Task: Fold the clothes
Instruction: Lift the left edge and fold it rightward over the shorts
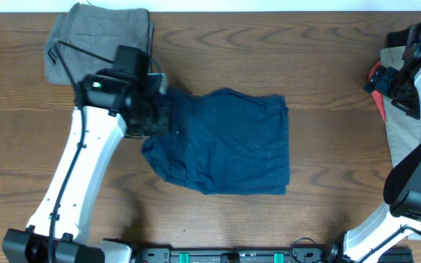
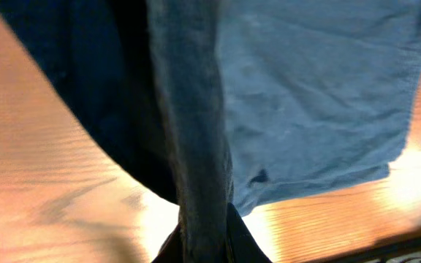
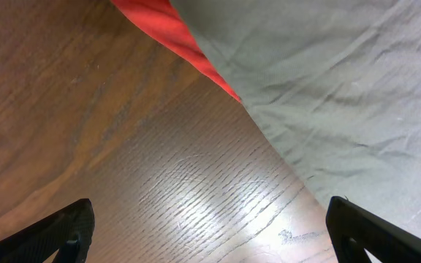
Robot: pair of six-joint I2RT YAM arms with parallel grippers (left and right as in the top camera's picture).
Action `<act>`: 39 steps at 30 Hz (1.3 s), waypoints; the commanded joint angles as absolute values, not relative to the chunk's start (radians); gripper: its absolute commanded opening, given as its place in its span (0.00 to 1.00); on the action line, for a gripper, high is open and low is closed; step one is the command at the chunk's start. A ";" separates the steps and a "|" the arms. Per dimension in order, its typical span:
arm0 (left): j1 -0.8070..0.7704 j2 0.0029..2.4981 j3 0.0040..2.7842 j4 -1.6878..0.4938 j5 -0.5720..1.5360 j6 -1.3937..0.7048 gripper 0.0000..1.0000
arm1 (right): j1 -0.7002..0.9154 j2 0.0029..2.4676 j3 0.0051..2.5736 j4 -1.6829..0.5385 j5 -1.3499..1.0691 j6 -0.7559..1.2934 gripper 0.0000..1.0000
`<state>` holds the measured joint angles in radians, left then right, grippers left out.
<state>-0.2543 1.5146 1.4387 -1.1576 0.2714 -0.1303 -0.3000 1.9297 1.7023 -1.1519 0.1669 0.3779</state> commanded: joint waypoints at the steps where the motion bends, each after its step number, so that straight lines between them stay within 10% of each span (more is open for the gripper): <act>1: -0.329 1.509 1.460 -1.130 0.295 -0.191 0.06 | -0.302 1.930 1.717 -1.152 0.179 0.366 0.99; 39: -0.290 1.511 1.736 -1.389 0.019 -0.234 0.06 | -0.302 1.930 1.717 -1.152 0.179 0.366 0.99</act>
